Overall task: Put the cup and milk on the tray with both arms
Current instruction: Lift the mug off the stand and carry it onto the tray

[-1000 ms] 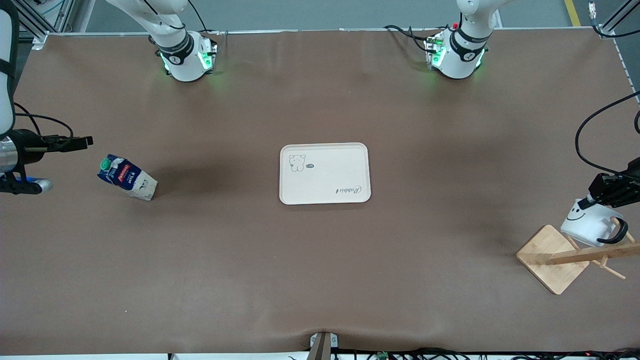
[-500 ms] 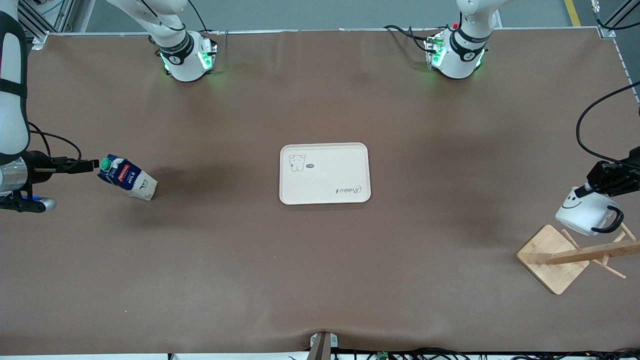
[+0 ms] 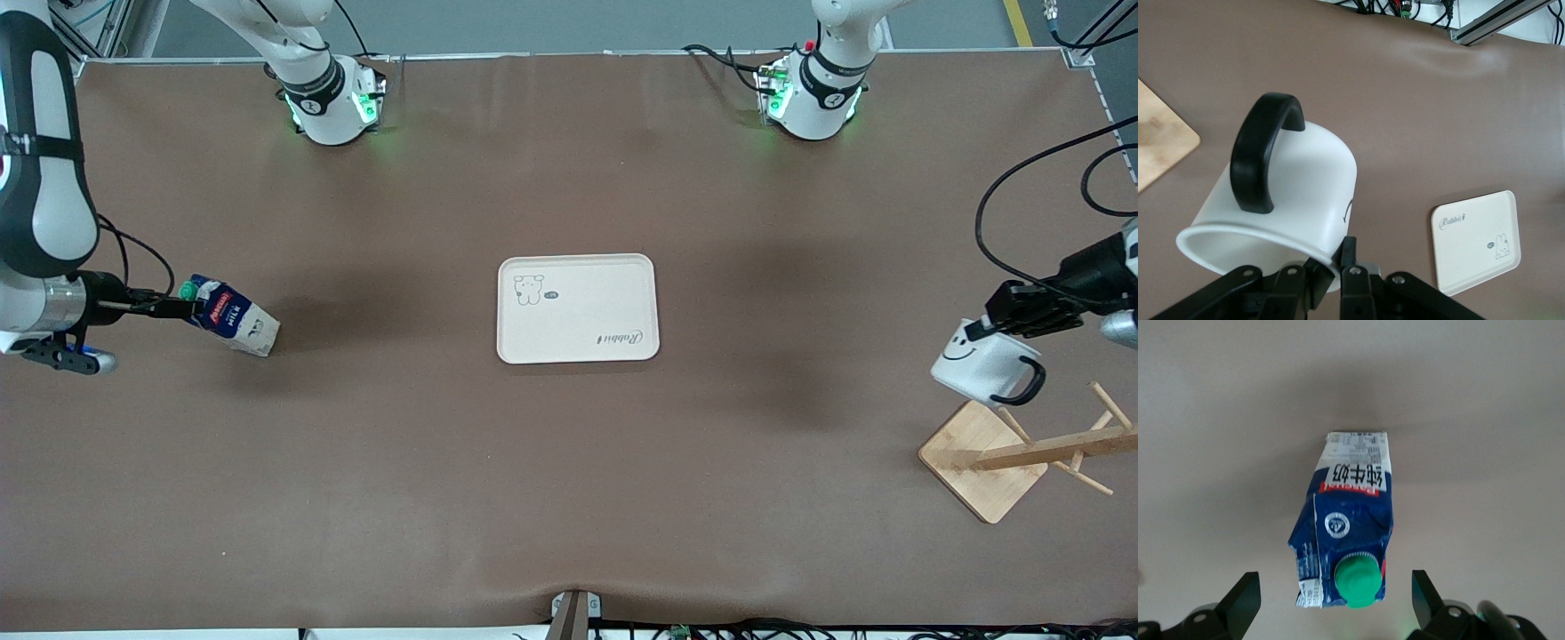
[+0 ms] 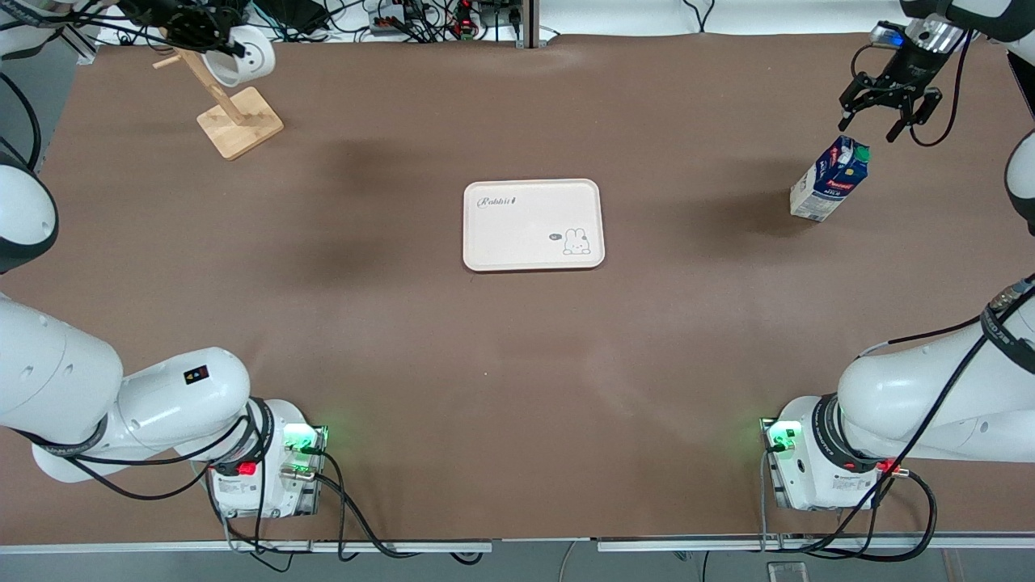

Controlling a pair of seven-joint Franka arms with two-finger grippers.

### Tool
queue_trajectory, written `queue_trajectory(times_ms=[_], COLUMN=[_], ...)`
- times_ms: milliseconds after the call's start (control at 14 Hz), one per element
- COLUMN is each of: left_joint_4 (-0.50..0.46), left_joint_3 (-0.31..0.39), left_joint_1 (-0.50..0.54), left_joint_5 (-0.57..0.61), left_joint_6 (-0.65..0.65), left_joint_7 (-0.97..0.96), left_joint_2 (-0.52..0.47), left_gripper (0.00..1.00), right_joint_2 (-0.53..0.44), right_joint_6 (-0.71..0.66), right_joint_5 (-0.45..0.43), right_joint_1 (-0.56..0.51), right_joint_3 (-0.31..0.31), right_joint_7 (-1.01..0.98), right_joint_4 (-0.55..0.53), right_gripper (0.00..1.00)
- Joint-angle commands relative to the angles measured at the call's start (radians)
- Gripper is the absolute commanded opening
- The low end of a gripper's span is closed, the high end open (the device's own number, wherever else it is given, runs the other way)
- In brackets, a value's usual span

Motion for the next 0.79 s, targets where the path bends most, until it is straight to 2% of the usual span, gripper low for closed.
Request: queue_trajectory(times_ms=[0, 143, 286, 714], left_joint_4=[0.02, 0.043, 0.063, 0.134], left_joint_3=[-0.07, -0.149, -0.199, -0.197], left_joint_1=[0.003, 0.001, -0.035, -0.264], left_joint_5=[0.067, 0.124, 0.166, 0.21], left_joint_6=[-0.011, -0.011, -0.011, 0.012], left_joint_7=[-0.188, -0.38, -0.56, -1.009], left_joint_2=[-0.005, 0.012, 0.038, 0.171], left_gripper=[0.0, 0.0, 0.0, 0.0], right_joint_2=[-0.091, -0.108, -0.139, -0.216], right_joint_6=[0.087, 0.094, 0.183, 0.459], right_joint_5=[0.016, 0.016, 0.016, 0.016], right_joint_1=[-0.007, -0.009, -0.009, -0.01], right_joint_3=[0.012, 0.011, 0.011, 0.014], right_joint_7=[0.057, 0.086, 0.103, 0.11], right_joint_4=[-0.103, -0.134, -0.197, -0.411], right_gripper=[1.0, 1.0, 1.0, 1.0])
